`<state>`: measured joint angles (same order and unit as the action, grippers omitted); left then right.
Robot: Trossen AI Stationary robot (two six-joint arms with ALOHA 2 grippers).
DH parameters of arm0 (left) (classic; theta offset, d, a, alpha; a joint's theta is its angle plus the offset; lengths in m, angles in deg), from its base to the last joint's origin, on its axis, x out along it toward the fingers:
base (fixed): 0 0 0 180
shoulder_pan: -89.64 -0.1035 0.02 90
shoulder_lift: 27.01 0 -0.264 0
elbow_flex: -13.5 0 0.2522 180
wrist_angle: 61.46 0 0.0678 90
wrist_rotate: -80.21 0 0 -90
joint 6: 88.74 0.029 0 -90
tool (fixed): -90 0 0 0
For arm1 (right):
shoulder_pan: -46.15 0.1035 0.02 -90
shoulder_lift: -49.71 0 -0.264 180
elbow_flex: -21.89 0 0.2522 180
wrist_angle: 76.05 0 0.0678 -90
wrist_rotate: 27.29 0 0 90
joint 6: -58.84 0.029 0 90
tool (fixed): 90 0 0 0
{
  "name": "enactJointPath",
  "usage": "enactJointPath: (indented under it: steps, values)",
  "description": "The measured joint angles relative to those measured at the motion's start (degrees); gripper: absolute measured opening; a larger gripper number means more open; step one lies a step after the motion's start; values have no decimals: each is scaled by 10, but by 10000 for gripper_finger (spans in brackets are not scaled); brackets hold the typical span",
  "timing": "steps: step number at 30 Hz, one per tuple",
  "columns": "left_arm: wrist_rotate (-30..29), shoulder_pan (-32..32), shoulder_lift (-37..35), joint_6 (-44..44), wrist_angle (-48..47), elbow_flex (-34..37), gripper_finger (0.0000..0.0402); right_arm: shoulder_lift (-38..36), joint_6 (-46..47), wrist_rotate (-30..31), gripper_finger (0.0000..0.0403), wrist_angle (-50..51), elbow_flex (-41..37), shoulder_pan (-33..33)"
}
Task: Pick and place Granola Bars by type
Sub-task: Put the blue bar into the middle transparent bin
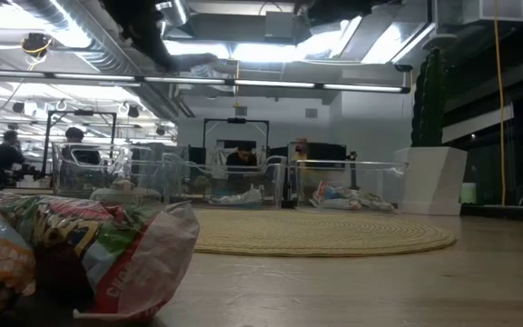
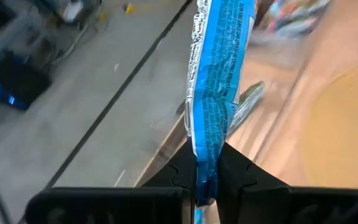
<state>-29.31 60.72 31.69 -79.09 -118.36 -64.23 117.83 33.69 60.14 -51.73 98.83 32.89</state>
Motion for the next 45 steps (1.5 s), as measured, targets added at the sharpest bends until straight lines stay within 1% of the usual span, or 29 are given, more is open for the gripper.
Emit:
enactJointPath:
  steps: [4, 9, 14, 21, 24, 29, 35, 40, 45]
  values:
    - [12, -55, 50, 1, 12, 0, 20, 2, 39, 0, 131, -39, 0, -5]
    - [81, -98, 113, 17, 77, 1, 20, 2, 56, 1, 131, -33, 0, -22]
    - [117, -120, 180, 52, 141, 1, 20, 3, 56, 0, 131, -24, 0, -40]
    - [172, -140, 272, 60, 151, 1, 20, 3, 55, 0, 131, -22, 0, -55]
    - [183, -140, 302, 65, 153, 1, 20, 3, 55, 0, 131, -13, 0, -59]
    - [211, -135, 328, 70, 166, 0, 20, 3, 54, 0, 131, -9, 0, -65]
    - [212, -135, 343, 70, 168, 0, 20, 3, 53, 0, 131, -8, 0, -75]
    - [236, -132, 359, 71, 170, 0, 20, 3, 53, 0, 131, -8, 0, -84]
    - [240, -127, 377, 72, 183, 0, 20, 3, 54, 0, 131, -8, 0, -88]
